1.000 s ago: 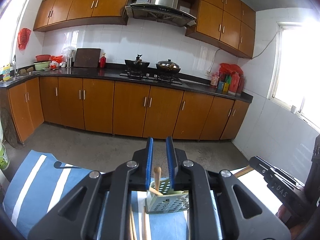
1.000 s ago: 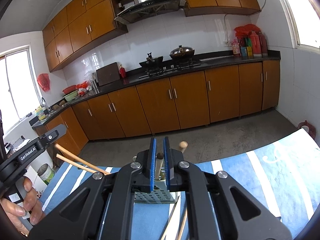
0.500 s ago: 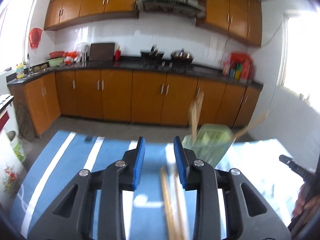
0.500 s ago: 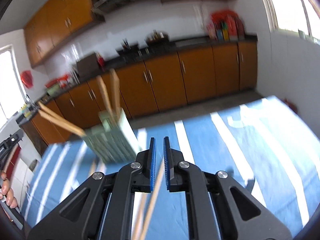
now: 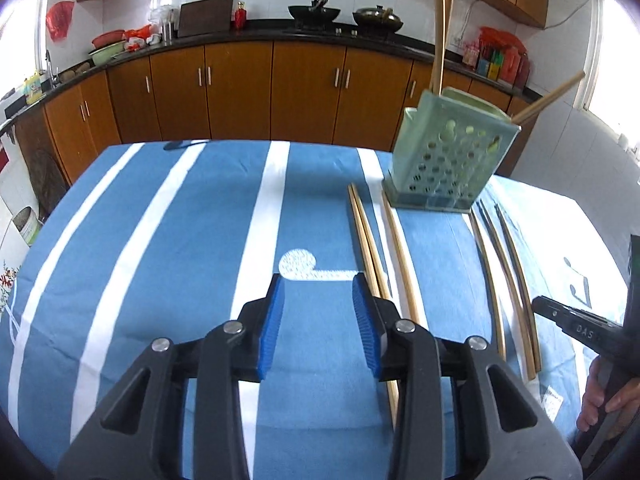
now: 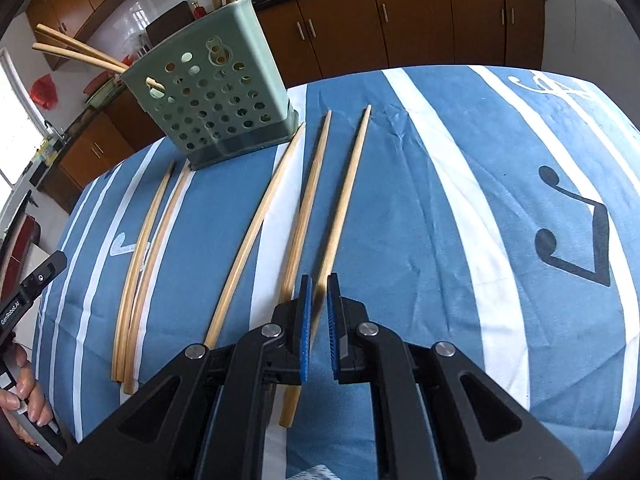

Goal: Organize utensils
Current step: 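Grasp another wooden chopstick with the right gripper while the left gripper grasps one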

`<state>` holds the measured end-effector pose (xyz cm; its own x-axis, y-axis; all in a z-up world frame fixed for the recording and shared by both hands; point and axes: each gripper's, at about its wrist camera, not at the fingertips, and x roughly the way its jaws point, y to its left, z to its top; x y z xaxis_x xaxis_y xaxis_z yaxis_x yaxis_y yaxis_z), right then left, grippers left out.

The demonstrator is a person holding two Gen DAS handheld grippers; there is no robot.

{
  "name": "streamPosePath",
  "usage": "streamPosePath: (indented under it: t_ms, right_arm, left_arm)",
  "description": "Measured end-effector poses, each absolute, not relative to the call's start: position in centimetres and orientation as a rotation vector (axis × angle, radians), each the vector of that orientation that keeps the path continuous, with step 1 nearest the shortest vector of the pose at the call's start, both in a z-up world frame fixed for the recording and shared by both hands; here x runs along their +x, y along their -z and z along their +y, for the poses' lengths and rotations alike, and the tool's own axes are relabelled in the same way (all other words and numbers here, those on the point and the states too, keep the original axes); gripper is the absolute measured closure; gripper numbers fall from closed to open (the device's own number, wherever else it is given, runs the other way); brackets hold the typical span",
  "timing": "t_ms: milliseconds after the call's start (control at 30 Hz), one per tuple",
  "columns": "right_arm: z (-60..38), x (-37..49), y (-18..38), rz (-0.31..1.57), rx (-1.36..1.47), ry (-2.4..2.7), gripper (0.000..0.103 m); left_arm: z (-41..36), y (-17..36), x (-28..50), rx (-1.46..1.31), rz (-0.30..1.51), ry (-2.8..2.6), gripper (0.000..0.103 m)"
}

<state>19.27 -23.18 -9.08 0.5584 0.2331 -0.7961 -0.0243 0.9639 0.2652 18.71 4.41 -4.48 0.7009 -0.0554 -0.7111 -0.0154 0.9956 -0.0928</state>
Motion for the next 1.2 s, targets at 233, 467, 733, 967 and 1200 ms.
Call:
streamPosePath:
  t_ms: [233, 467, 733, 967, 1200]
  right_arm:
    - [-23.2, 19.5, 9.0, 0.964, 0.201, -0.139, 0.088]
    - [-23.1, 19.3, 9.0, 0.953, 0.172, -0.135, 0.088]
    - [-22.8, 19.2, 9.2, 0.942, 0.148, -0.143, 0.088]
    - [-25.4, 19.4, 9.3, 0.93, 0.167, -0.04, 0.095]
    - [-28.8, 19.3, 9.4, 0.926, 0.212, 0.051, 0.095]
  left_arm:
    - [3.9, 5.4, 19.1, -0.101, 0.83, 0.037, 0.066]
    - [3.0, 6.0, 19.3, -0.109, 0.856, 0.081, 0.066]
    - [1.8, 7.0, 19.4, -0.096, 0.884, 0.113, 0.066]
    - [1.0, 7.7, 19.2, -0.078, 0.906, 0.137, 0.066]
    - [0.1, 8.6, 19.1, -0.048, 0.929, 0.157, 0.075]
